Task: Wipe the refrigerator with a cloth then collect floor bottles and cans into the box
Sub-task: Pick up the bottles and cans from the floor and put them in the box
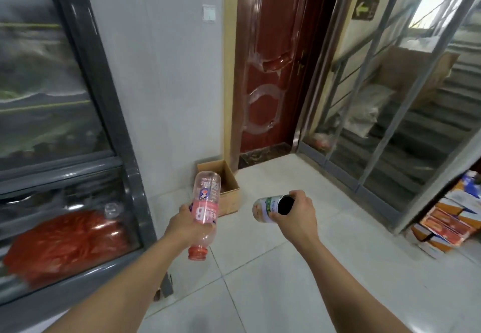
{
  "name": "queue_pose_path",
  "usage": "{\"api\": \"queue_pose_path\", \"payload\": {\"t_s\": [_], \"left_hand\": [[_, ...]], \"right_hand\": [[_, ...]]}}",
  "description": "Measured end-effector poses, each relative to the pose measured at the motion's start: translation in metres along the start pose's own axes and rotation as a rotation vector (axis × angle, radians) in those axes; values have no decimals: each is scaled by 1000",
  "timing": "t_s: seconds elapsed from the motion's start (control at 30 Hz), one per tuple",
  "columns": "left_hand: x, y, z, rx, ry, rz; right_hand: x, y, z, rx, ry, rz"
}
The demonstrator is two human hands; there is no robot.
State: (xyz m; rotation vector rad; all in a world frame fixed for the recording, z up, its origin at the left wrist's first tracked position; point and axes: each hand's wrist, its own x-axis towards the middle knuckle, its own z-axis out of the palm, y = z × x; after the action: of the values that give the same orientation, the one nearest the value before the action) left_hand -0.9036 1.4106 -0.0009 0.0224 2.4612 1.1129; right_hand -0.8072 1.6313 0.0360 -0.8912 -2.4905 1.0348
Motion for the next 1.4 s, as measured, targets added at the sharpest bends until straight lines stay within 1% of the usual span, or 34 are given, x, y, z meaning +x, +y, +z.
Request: {"api": "queue_pose_path", "payload": {"t_s": [0.13,0.3,0.47,0.57,0.8,1.07,1.13,1.23,1.4], "left_hand": [[48,27,8,-32,45,-66],[119,47,0,-133,124,-155],[217,61,-14,-168,189,-176],[283,73,-20,-194,167,-201],[410,102,-22,-115,91,-250],[546,108,9,-96,72,-373],[580,104,24,-144,75,-418],[624,99,50,-259,88,-546],[691,82,91,-330,75,-647]], "right_hand": [[81,-7,21,-18,-75,-33],[166,-21,67,-12,-177,-41],[256,-43,121,-34,-202,-58],[311,-57,150,-35,-210,-33],[418,-66,206,-63,-218,76],[548,-55,298,-126,-392,110],[581,-49,326,-130,-455,129],[623,-33,363,-162,-522,143],[672,5,428,-211,-575,190]]}}
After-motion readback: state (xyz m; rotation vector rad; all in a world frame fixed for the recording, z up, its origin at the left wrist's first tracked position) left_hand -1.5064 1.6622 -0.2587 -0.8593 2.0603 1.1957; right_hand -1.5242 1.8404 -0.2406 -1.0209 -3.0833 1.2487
